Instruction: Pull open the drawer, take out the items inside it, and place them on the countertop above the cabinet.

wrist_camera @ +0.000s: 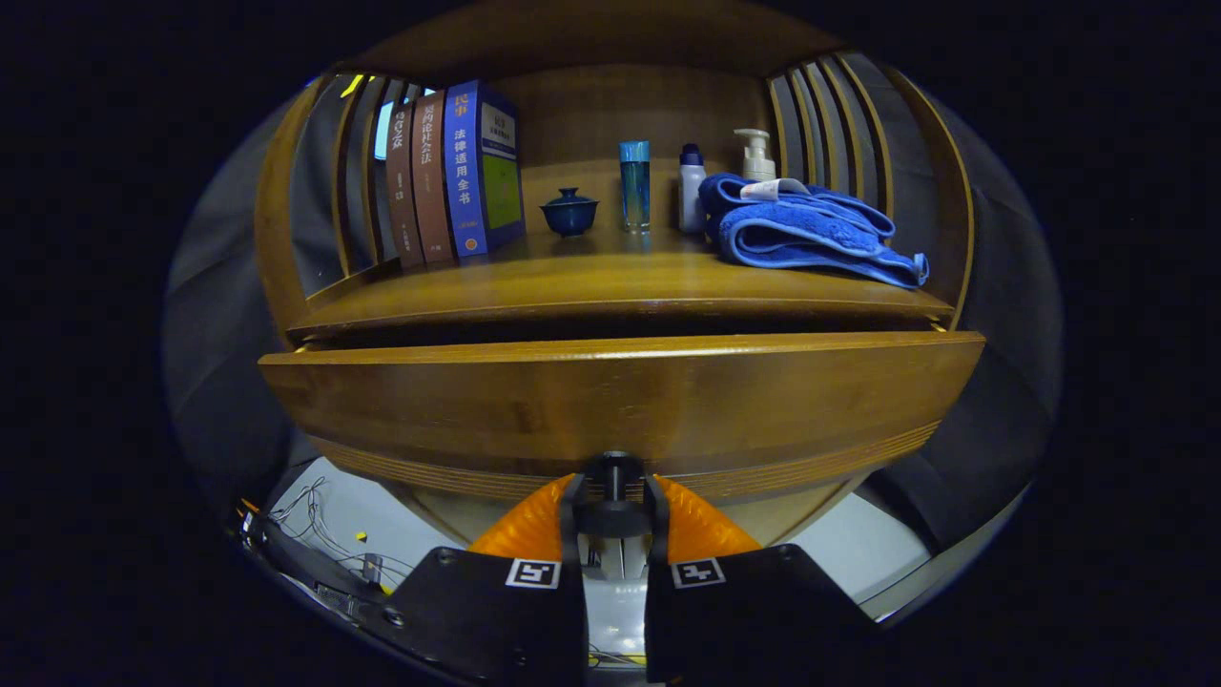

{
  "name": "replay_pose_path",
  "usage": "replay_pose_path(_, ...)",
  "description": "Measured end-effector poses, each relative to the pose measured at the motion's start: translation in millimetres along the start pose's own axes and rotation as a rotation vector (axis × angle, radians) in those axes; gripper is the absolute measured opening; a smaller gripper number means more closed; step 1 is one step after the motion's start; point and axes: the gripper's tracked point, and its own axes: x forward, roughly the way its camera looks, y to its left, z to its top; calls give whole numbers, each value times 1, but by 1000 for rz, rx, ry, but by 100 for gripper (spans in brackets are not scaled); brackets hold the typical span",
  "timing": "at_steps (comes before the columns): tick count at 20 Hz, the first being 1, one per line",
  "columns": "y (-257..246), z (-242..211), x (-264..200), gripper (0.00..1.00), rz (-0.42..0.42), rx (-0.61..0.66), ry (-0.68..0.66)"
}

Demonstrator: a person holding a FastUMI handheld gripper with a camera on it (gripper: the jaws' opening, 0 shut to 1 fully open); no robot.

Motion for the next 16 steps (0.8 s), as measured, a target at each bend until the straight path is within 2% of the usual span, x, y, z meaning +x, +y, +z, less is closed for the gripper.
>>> replay_pose_path(11,-1,-41,-78,27,1,17,37)
replay_pose_path(16,-1,-53,-99,27,3,37,52)
